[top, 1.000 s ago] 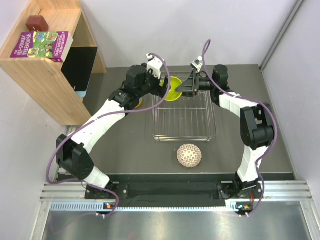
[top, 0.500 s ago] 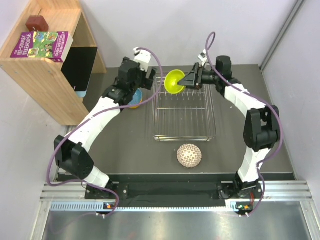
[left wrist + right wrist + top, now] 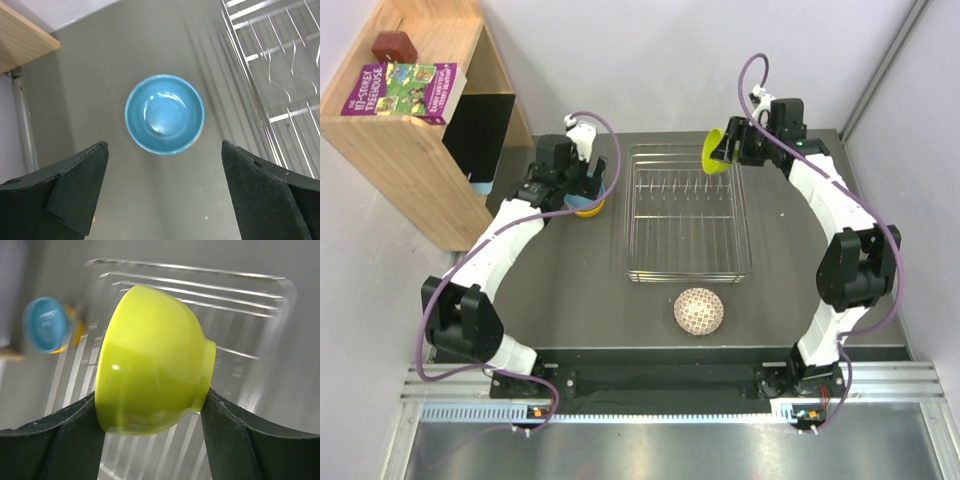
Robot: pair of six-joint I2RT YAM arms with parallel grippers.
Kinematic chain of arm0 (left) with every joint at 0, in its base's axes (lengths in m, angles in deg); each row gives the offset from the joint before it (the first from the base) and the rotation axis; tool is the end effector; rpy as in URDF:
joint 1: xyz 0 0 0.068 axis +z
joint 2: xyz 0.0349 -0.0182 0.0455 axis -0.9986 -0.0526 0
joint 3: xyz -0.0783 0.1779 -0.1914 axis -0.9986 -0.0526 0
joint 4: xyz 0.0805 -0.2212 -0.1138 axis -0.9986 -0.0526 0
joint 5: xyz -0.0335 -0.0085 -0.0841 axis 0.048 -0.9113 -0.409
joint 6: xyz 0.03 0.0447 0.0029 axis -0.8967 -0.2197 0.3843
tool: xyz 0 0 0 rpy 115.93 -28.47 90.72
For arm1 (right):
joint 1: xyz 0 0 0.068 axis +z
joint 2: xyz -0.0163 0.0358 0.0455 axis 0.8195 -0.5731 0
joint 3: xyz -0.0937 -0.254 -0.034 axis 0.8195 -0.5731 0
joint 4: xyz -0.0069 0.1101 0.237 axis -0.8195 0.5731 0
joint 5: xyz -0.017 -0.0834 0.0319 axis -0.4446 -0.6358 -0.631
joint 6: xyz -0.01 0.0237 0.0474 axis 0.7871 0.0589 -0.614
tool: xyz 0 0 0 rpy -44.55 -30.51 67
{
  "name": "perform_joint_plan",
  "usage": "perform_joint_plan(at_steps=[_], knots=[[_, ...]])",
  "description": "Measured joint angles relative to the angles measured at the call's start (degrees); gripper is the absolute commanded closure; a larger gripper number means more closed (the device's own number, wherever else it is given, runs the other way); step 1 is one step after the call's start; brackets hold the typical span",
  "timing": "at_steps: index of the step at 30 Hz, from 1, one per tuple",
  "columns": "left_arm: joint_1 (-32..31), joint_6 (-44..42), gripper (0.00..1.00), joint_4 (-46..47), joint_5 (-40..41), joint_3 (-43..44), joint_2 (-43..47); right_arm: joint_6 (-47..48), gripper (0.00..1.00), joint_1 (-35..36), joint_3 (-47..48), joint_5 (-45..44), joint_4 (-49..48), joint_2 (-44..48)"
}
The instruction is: Load the bowls into the dish rack
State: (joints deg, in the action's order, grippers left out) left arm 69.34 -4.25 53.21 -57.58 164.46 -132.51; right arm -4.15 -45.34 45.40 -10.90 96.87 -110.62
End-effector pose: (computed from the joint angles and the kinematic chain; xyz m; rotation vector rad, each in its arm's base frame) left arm 0.3336 -0.1013 0.3465 0.4000 2.0332 0.0440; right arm 0.4117 0.0866 0.3339 -0.1374 2.1716 0.7723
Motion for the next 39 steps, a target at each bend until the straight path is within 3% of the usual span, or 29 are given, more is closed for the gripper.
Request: perform_joint_plan(at_steps=[8, 19, 29, 39], knots=[[0.9, -2.4, 0.01, -1.3, -4.0, -4.3, 3.5, 7.9, 1.0, 2.4, 3.5, -20.7, 6.0, 1.9], [2.6, -3.1, 0.01, -2.1, -6.2, -5.9, 6.5, 18.9, 1.0, 14.1, 4.6, -42.2, 8.0, 2.6], [3.9, -3.1, 0.01, -2.4, -6.6, -7.4, 8.0, 26.2, 1.0, 18.4, 4.6, -52.5, 8.4, 1.7], [4.4, -3.1, 0.01, -2.4, -8.1, -7.5, 8.3, 27.3, 1.0, 19.5, 4.0, -52.5, 9.4, -0.1]])
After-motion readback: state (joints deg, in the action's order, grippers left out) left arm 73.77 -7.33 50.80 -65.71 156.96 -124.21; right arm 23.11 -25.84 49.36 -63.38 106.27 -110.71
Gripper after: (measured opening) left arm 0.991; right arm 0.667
